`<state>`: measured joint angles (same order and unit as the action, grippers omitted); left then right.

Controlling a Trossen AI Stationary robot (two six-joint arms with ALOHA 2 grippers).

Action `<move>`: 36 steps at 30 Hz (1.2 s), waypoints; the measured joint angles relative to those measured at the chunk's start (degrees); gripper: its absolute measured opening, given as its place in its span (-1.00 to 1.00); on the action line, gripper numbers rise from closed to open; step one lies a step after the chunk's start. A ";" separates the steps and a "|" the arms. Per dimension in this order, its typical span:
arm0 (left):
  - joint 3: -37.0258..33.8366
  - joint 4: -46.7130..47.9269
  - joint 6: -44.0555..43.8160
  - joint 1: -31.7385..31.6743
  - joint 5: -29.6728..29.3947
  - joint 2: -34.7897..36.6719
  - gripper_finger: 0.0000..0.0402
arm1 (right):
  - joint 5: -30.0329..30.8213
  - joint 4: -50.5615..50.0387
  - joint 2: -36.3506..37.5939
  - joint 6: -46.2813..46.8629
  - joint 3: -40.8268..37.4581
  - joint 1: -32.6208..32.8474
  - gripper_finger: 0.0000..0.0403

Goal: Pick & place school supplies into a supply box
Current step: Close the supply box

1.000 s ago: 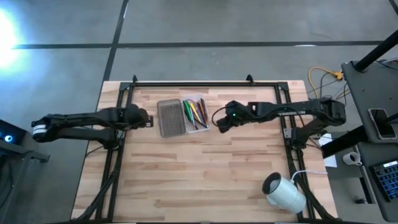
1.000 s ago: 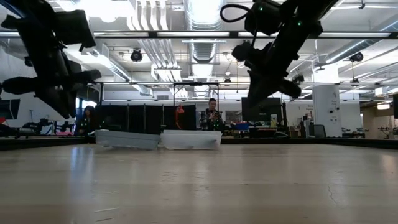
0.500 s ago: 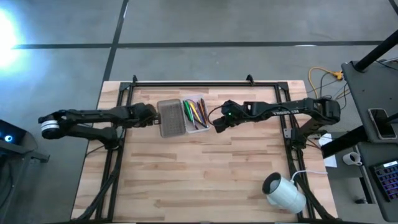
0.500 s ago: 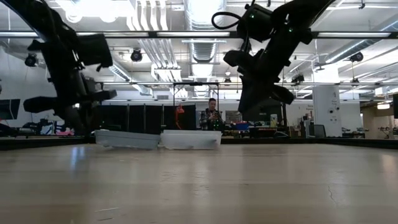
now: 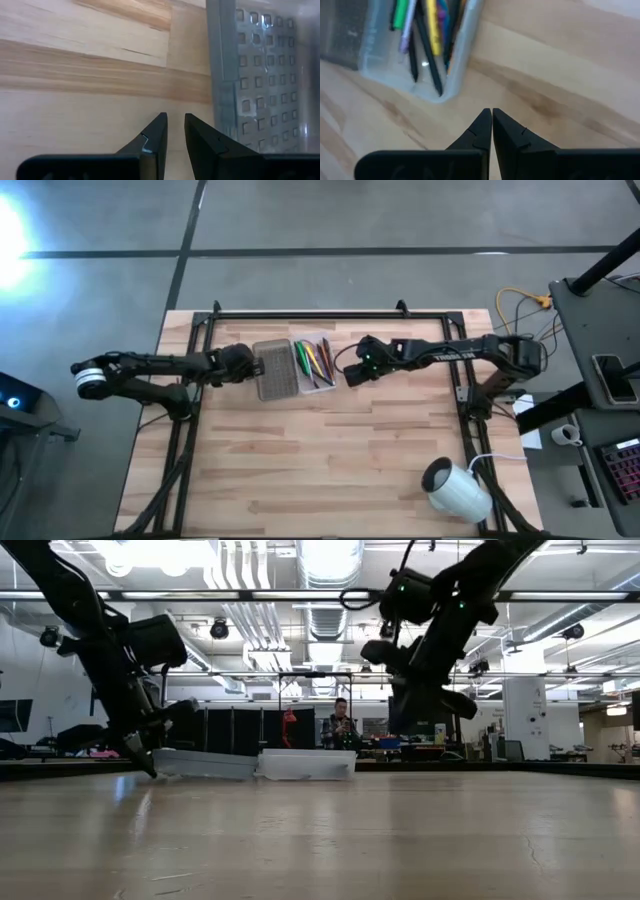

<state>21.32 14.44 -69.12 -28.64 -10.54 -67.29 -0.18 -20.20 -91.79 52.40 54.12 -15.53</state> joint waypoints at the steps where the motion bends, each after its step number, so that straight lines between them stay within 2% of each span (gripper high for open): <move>1: -0.04 -0.17 0.00 -0.17 0.14 0.01 -0.74 | -0.59 0.80 -0.67 0.03 -0.01 -0.44 -0.96; 6: -0.24 -3.87 0.00 -0.48 1.27 -0.12 -0.74 | -4.60 6.72 -4.47 0.66 0.16 -1.44 -0.96; 14: 2.28 -6.19 -0.01 -0.31 2.30 -0.12 -0.74 | -5.06 7.08 -10.34 1.14 3.33 -1.25 -0.96; 21: 6.67 -6.12 2.51 -0.41 1.31 0.04 -0.74 | -5.01 6.53 -10.41 -0.41 3.53 -1.25 -0.96; 25: 9.80 -7.86 4.22 -0.18 4.36 0.09 -0.74 | -4.57 7.27 -10.47 -0.58 3.53 -1.36 -0.96; 30: 13.45 -7.34 7.62 -0.26 4.06 0.05 -0.74 | -4.15 7.04 -10.57 -1.40 3.48 -1.42 -0.96; 36: 15.65 -8.31 8.60 -0.13 4.17 -2.67 -0.74 | -4.14 7.54 -10.55 -1.61 3.46 -1.40 -0.96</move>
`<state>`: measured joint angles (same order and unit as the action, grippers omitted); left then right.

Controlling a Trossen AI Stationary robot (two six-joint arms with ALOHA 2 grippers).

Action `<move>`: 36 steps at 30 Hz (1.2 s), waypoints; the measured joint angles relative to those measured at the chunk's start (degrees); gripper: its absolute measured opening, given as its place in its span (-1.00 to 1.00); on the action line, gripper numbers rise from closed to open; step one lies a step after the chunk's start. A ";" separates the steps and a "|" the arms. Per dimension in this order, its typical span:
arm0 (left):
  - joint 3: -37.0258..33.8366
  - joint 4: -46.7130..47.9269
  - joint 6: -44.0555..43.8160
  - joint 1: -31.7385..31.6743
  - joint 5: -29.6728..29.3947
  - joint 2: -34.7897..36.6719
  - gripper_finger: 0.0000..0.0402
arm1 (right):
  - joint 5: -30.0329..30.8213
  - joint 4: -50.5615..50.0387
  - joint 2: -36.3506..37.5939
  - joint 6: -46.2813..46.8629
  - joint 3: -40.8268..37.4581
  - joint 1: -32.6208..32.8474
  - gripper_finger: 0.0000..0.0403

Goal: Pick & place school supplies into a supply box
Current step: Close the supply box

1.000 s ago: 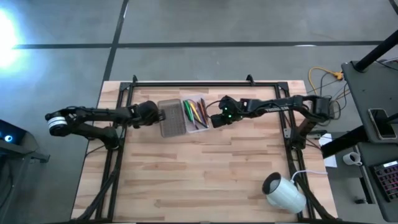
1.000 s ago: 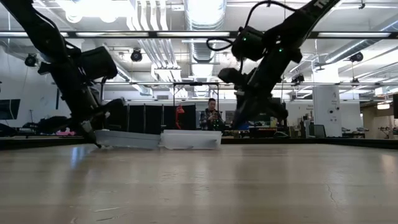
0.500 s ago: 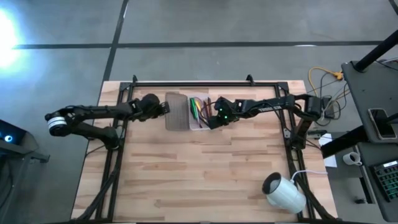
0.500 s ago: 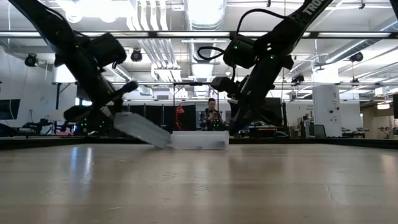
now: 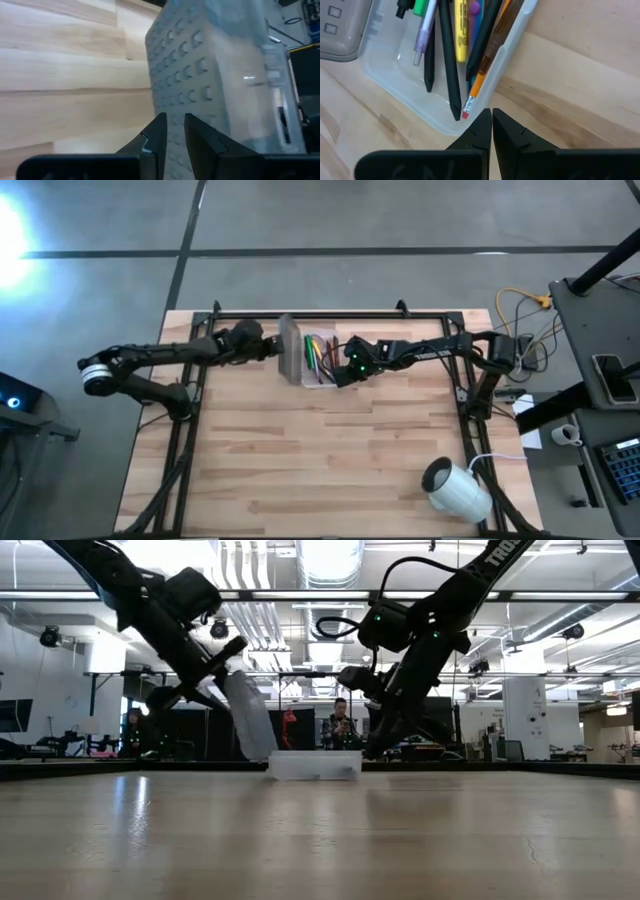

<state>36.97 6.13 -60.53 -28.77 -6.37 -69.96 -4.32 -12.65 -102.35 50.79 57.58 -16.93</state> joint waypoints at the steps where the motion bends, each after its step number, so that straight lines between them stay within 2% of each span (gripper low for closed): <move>1: 0.19 -0.79 0.02 0.00 0.43 -0.75 -0.74 | 0.00 0.05 0.00 -0.01 0.00 0.00 -0.96; 10: 4.53 -6.26 0.04 2.73 3.52 -10.71 -0.74 | -0.88 1.21 0.00 -0.78 0.00 0.82 -0.96; 17: 13.87 -6.63 4.96 5.43 5.21 -18.54 -0.74 | -1.80 0.94 0.00 -1.81 0.13 4.03 -0.96; 20: 18.24 -4.96 7.06 6.01 5.25 -22.05 -0.74 | -1.50 -2.16 0.45 -1.81 0.15 5.81 -0.96; 25: 23.75 -3.62 9.85 6.28 6.84 -26.26 -0.74 | 4.90 -10.97 3.60 -1.65 0.15 9.53 -0.96; 30: 25.04 -2.73 10.66 6.26 8.00 -29.52 -0.74 | 11.58 -16.24 8.26 0.02 -0.08 11.90 -0.96; 36: 22.43 -4.12 9.27 6.55 12.38 -31.58 -0.74 | 12.72 -15.43 12.88 1.42 -0.33 10.16 -0.96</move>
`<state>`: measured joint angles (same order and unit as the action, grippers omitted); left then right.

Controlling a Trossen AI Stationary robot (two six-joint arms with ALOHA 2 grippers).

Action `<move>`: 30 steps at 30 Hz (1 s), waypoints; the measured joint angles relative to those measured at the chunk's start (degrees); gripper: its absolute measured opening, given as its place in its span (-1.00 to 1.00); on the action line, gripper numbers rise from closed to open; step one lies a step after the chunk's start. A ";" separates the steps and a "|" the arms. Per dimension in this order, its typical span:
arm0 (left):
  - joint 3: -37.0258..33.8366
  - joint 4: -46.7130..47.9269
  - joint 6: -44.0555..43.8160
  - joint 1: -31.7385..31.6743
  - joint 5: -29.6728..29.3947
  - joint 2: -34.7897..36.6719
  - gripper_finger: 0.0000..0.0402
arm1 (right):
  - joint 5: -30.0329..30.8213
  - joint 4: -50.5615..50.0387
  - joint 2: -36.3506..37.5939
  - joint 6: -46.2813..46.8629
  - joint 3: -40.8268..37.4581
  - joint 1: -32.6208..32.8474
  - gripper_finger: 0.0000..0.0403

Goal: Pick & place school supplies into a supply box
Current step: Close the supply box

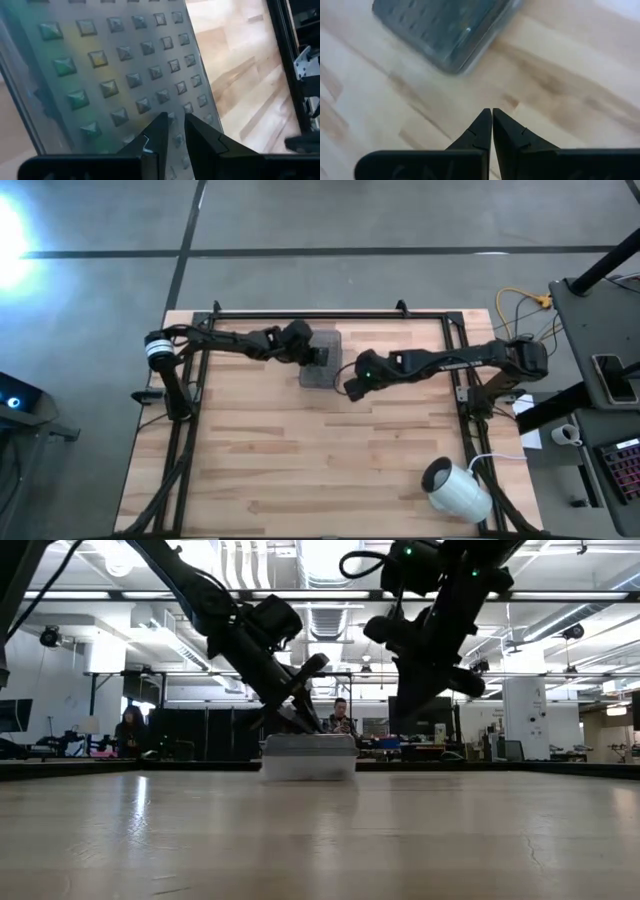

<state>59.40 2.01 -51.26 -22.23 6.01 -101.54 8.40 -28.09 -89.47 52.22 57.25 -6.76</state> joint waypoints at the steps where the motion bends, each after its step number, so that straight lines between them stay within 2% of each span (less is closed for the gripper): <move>1: -0.50 -0.07 -0.93 0.10 -0.07 0.00 -0.74 | -0.14 0.02 0.26 0.31 0.00 -0.96 -0.96; 8: -1.48 1.56 -1.78 1.45 0.03 3.03 -0.74 | -2.73 3.81 -1.56 1.65 -0.04 -8.34 -0.96; 14: -1.62 2.10 -1.80 2.10 -0.35 4.24 -0.74 | -10.43 12.10 -6.78 1.38 1.41 -10.82 -0.96; 20: -1.82 3.41 -1.80 3.62 -0.51 4.31 -0.74 | -10.02 12.23 -12.39 -0.42 4.43 -10.79 -0.96; 30: -1.84 3.42 -1.84 4.68 -0.47 4.35 -0.74 | -10.00 13.49 -16.31 -0.61 5.22 -12.21 -0.96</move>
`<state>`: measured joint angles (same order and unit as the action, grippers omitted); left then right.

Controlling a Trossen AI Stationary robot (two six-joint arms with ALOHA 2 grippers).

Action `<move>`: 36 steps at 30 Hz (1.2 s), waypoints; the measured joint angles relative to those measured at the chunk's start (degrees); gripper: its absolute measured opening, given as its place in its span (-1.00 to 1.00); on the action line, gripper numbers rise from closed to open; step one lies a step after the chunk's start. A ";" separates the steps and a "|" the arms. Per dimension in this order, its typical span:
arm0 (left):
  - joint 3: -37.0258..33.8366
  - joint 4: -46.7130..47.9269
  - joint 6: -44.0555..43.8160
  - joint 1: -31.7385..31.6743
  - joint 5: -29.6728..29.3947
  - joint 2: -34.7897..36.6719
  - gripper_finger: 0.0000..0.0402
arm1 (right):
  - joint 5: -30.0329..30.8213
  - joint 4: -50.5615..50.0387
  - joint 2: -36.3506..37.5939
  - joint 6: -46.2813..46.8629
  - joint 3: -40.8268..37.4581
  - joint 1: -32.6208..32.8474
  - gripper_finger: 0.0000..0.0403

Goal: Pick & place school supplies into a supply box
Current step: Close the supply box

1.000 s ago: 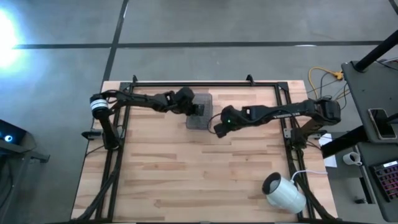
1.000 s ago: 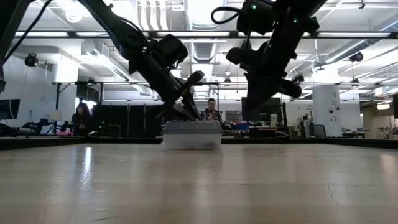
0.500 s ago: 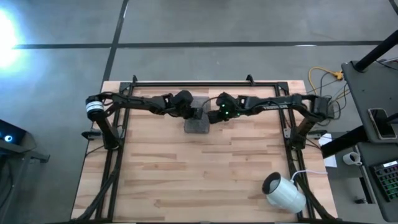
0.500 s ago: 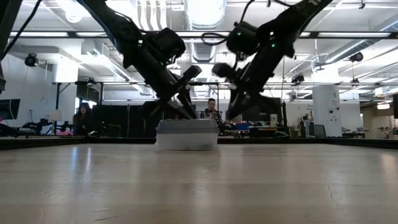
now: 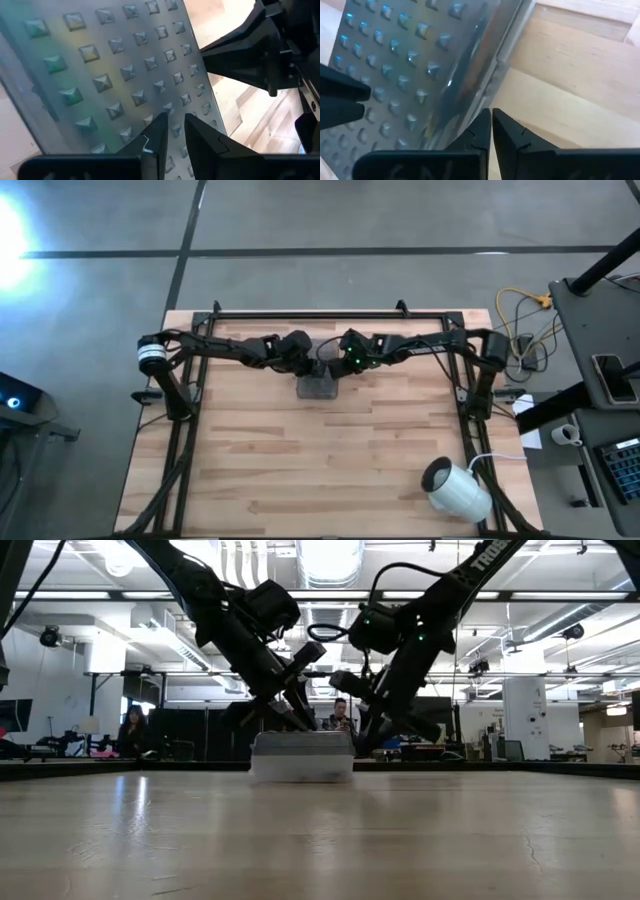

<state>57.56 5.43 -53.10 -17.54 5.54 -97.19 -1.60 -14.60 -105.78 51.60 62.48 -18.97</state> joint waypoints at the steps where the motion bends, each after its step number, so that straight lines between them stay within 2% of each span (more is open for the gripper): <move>1: 0.00 0.07 0.00 0.02 -0.04 0.00 -0.74 | -0.20 0.46 -0.30 0.63 0.00 -0.15 -0.96; 14: -0.13 2.24 -0.01 0.03 -0.04 0.17 -0.74 | -1.38 7.09 -2.32 4.40 -0.42 -0.89 -0.96; 21: -0.15 3.21 0.00 0.03 -0.02 0.22 -0.74 | -4.48 11.58 -7.48 9.78 -0.46 0.08 -0.96; 25: -0.10 4.37 0.07 0.29 -0.15 0.22 -0.74 | -0.83 9.84 -6.51 11.50 -1.02 0.48 -0.96; 33: -0.08 5.26 0.05 0.87 -1.13 0.22 -0.74 | 9.31 -0.14 2.45 6.86 -1.75 -0.79 -0.96; 36: -0.07 5.06 0.04 0.86 -1.12 0.19 -0.74 | 7.04 0.48 3.06 6.31 -2.05 -0.88 -0.96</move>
<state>57.49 10.49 -53.06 -16.69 4.42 -97.00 5.44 -14.12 -102.72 57.92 60.42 -19.85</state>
